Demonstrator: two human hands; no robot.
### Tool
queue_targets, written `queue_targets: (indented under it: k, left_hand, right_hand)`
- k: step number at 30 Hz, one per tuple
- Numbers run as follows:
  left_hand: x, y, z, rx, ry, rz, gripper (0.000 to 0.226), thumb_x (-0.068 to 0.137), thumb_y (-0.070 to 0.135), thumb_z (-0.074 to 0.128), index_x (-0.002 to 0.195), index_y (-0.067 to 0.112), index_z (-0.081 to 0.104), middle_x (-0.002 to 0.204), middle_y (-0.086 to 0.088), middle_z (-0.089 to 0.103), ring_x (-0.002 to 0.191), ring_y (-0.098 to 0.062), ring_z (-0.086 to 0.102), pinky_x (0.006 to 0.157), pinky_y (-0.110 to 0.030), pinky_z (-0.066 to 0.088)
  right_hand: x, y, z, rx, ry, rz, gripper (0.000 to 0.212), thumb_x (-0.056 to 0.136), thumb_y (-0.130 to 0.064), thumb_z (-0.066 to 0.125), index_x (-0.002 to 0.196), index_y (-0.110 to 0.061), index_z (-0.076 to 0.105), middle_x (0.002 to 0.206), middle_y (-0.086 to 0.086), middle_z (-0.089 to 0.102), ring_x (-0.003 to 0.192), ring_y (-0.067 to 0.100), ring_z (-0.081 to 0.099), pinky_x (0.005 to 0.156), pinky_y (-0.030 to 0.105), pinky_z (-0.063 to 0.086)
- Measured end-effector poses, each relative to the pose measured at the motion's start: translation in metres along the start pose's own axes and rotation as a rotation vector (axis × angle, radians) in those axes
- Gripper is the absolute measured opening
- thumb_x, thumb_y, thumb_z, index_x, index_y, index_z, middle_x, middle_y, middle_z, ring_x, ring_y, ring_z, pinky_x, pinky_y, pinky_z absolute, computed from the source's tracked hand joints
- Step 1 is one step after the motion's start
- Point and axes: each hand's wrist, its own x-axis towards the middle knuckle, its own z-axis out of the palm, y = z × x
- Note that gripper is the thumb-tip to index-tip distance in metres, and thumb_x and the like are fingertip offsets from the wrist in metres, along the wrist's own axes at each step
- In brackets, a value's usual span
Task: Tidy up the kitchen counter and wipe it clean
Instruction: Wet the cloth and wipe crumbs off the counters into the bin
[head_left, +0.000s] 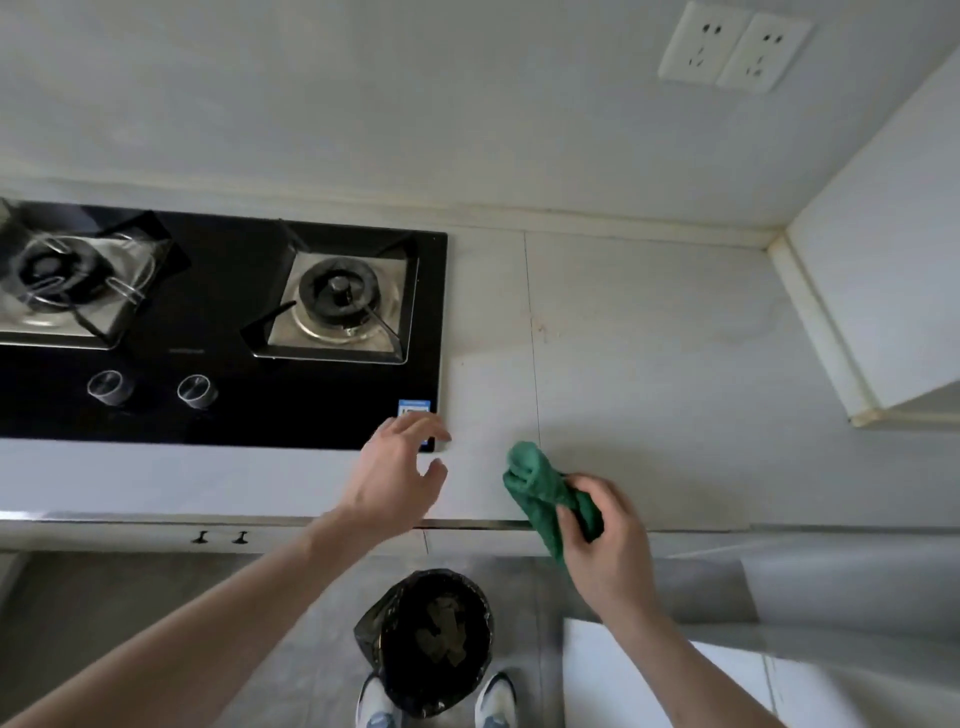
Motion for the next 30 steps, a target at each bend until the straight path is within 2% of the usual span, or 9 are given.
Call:
queue_targets:
  k: [2, 5, 9, 12, 14, 21, 26, 30]
  left_hand:
    - [0.032, -0.009, 0.004, 0.086, 0.042, -0.021, 0.036, 0.089, 0.022, 0.066, 0.126, 0.024, 0.066, 0.144, 0.007, 0.055, 0.131, -0.020, 0.050, 0.107, -0.034, 0.043]
    - [0.055, -0.036, 0.019, 0.167, 0.055, -0.060, 0.047, 0.094, 0.031, 0.057, 0.140, 0.020, 0.058, 0.153, 0.001, 0.047, 0.141, -0.023, 0.040, 0.117, -0.039, 0.035]
    - [0.051, -0.076, 0.033, 0.230, 0.123, -0.026, 0.052, 0.094, 0.026, 0.042, 0.144, 0.018, 0.054, 0.156, -0.003, 0.046, 0.148, -0.024, 0.036, 0.125, -0.041, 0.026]
    - [0.050, -0.090, 0.036, 0.224, 0.147, 0.017, 0.057, 0.090, 0.018, 0.048, 0.146, 0.014, 0.052, 0.157, -0.005, 0.045, 0.150, -0.023, 0.035, 0.128, -0.038, 0.019]
    - [0.052, -0.092, 0.038, 0.197, 0.175, 0.007, 0.058, 0.087, 0.014, 0.051, 0.145, 0.011, 0.053, 0.156, -0.005, 0.047, 0.149, -0.022, 0.036, 0.128, -0.036, 0.018]
    - [0.051, -0.095, 0.044, 0.139, 0.218, 0.015, 0.051, 0.095, 0.020, 0.040, 0.142, 0.012, 0.057, 0.154, -0.004, 0.050, 0.149, -0.021, 0.038, 0.127, -0.038, 0.023]
    - [0.059, -0.079, 0.051, 0.064, 0.292, -0.145, 0.048, 0.095, 0.029, 0.043, 0.138, 0.019, 0.062, 0.153, 0.001, 0.052, 0.148, -0.017, 0.039, 0.127, -0.036, 0.023]
    - [0.060, -0.073, 0.054, 0.137, 0.301, -0.140, 0.048, 0.098, 0.030, 0.043, 0.142, 0.019, 0.058, 0.155, -0.001, 0.049, 0.150, -0.019, 0.034, 0.126, -0.040, 0.024]
  right_hand:
    - [0.031, -0.006, -0.001, -0.020, 0.050, -0.052, 0.027, 0.087, -0.008, 0.071, 0.111, -0.020, 0.066, 0.107, -0.012, 0.065, 0.099, 0.019, 0.062, 0.085, 0.037, 0.053]
    - [0.072, -0.012, 0.010, -0.107, 0.066, -0.126, 0.028, 0.087, -0.010, 0.071, 0.113, -0.020, 0.067, 0.111, -0.011, 0.066, 0.099, 0.019, 0.060, 0.085, 0.031, 0.050]
    - [0.104, -0.021, 0.049, -0.210, -0.143, -0.195, 0.034, 0.090, -0.014, 0.068, 0.121, -0.025, 0.067, 0.122, -0.014, 0.063, 0.106, 0.017, 0.054, 0.093, 0.035, 0.049]
    - [0.106, -0.032, 0.085, -0.287, -0.293, -0.301, 0.035, 0.091, -0.019, 0.068, 0.124, -0.029, 0.068, 0.125, -0.018, 0.059, 0.112, 0.016, 0.052, 0.095, 0.036, 0.047]
    - [0.103, -0.037, 0.106, -0.331, -0.325, -0.325, 0.035, 0.091, -0.023, 0.067, 0.124, -0.032, 0.068, 0.125, -0.020, 0.059, 0.111, 0.016, 0.052, 0.091, 0.037, 0.047]
    - [0.110, -0.006, 0.097, -0.376, -0.225, -0.300, 0.032, 0.087, -0.027, 0.072, 0.118, -0.034, 0.071, 0.123, -0.023, 0.063, 0.109, 0.012, 0.054, 0.084, 0.036, 0.049]
    - [0.136, 0.032, 0.063, -0.428, -0.097, -0.201, 0.032, 0.081, -0.019, 0.078, 0.113, -0.025, 0.075, 0.117, -0.013, 0.070, 0.102, 0.023, 0.062, 0.082, 0.039, 0.054]
    - [0.164, 0.033, 0.050, -0.394, -0.015, -0.072, 0.032, 0.084, -0.015, 0.076, 0.115, -0.021, 0.074, 0.117, -0.009, 0.070, 0.104, 0.028, 0.063, 0.083, 0.036, 0.053]
